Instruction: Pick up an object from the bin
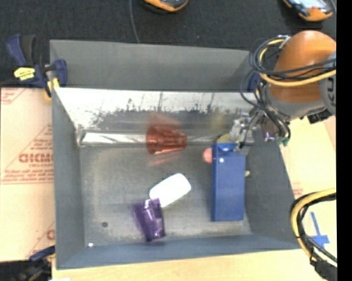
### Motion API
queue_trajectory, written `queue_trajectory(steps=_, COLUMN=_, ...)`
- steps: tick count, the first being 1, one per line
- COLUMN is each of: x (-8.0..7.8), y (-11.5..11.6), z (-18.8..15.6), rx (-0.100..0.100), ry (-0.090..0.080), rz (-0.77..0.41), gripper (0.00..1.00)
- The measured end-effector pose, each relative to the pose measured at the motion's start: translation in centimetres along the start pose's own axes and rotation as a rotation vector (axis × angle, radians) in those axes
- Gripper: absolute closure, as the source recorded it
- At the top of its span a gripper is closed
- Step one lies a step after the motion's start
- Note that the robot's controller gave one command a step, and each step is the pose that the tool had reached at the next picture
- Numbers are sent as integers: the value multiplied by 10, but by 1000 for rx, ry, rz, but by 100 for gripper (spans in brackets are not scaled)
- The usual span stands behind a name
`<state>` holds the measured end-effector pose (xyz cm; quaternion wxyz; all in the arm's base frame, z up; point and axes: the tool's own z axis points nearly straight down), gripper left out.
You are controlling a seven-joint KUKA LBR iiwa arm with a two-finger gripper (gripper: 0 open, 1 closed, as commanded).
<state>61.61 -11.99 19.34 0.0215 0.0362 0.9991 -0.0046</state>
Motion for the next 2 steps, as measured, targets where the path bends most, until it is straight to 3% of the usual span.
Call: queue_trajectory(steps=2, x=-2, y=-1, z=-42, rx=0, ry=-2, rz=0, gripper=100)
